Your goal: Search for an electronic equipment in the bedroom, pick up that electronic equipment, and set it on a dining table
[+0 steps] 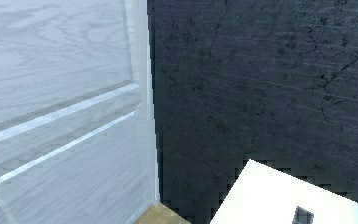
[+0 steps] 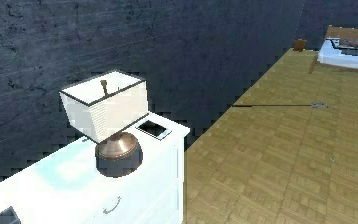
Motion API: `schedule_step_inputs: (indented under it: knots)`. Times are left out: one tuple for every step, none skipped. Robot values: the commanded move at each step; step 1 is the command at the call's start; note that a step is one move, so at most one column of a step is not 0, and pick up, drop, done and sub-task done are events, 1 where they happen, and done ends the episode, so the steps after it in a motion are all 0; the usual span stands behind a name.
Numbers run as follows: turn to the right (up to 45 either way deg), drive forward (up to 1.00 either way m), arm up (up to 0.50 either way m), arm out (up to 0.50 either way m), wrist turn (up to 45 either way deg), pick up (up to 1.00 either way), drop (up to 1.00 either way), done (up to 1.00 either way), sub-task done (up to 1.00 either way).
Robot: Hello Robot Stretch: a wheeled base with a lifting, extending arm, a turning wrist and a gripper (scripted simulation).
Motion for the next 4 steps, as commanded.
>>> schedule_step_inputs:
  knots:
    - [0.0,0.00,0.50,0.00,0.0,0.00,0.00,0.00,0.00]
    - [0.0,0.00,0.38,0.00,0.0,0.00,0.00,0.00,0.00]
    - [0.0,0.00,0.00,0.46,0.0,0.00,0.00,0.00,0.00]
    - [0.0,0.00,0.00,0.00,45.0,0.00,0.00,0.00,0.00]
